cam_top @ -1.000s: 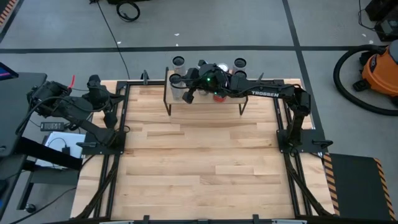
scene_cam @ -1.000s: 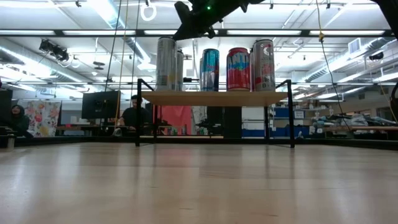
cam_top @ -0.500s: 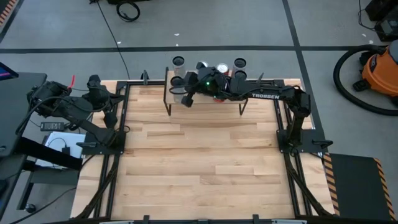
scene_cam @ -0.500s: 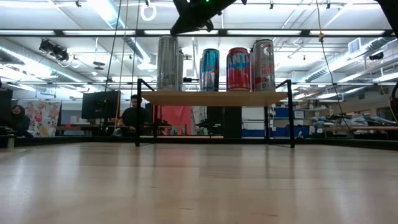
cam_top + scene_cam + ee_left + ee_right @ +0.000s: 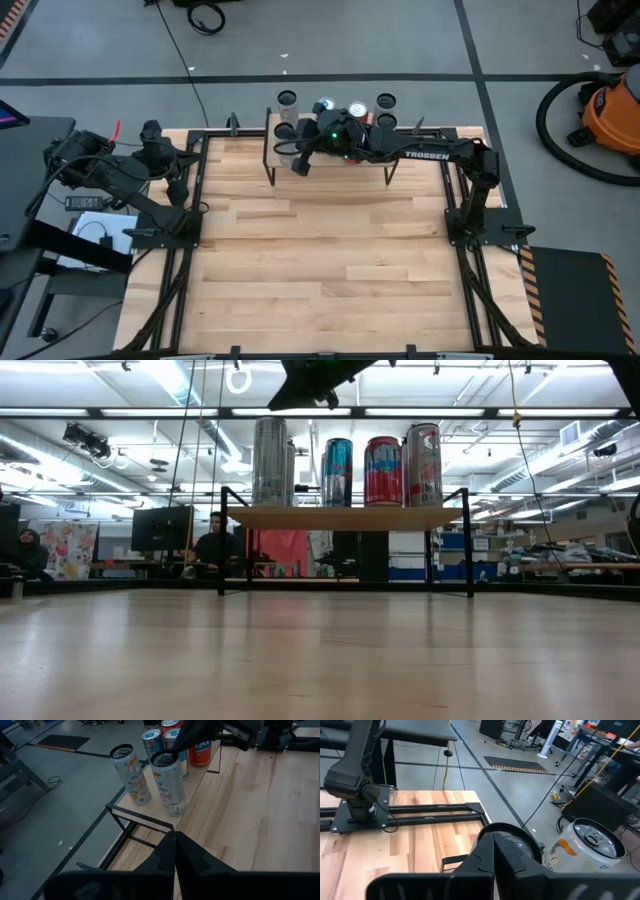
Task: Place canned beverage on shelf
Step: Adjust the soda cans on the shelf
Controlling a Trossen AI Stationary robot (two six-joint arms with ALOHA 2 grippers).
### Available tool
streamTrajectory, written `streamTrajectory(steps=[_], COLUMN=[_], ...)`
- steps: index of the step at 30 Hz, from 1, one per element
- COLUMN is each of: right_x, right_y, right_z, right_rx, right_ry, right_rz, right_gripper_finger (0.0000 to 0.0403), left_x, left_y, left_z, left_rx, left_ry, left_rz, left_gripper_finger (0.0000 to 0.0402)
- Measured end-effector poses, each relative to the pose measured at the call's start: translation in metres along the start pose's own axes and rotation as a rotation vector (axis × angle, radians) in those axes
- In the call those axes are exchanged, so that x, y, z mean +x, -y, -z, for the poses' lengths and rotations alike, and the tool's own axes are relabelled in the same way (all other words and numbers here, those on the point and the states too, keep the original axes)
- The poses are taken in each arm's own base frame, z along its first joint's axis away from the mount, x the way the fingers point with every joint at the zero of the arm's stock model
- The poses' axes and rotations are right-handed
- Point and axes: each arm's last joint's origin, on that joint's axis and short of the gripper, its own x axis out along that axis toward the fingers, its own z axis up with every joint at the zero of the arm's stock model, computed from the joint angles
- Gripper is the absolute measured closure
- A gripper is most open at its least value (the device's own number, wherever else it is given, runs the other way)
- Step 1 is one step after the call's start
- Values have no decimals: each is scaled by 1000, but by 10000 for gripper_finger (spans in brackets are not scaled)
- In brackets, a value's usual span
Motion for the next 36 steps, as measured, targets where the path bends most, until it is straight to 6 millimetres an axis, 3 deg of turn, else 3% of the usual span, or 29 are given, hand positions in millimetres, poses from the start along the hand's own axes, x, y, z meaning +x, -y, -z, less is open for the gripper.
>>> streamTrajectory(steps=[36], right_x=[5], right_y=[11], right_z=[10], right_rx=[59], right_ry=[-70], right_rz=[15], right_gripper_finger=[400], left_x=[0], left_y=[0], left_z=[0], left_rx=[1], left_ry=[0], left_rz=[0], left_gripper_finger=[395])
